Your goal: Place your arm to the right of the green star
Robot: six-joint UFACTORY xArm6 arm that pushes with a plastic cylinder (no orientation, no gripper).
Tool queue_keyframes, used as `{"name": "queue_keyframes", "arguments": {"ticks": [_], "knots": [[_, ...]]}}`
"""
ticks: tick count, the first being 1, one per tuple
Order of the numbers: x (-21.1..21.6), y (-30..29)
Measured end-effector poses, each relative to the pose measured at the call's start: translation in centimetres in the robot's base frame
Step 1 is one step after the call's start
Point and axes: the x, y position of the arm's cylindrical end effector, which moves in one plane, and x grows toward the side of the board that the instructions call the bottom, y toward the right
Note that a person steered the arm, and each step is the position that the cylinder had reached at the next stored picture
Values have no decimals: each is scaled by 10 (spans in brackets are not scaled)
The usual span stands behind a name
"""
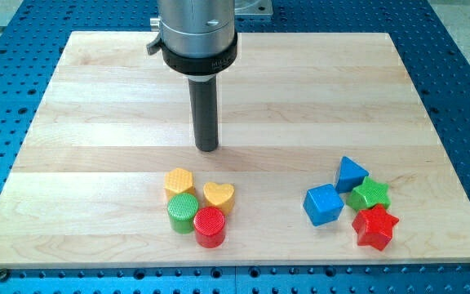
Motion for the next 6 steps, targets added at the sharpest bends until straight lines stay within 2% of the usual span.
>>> {"name": "queue_keyframes", "arguments": {"ticks": [2,3,4,5,6], "knots": [[2,-1],[-17,0],[-51,99],[-46,152],[-14,190]]}}
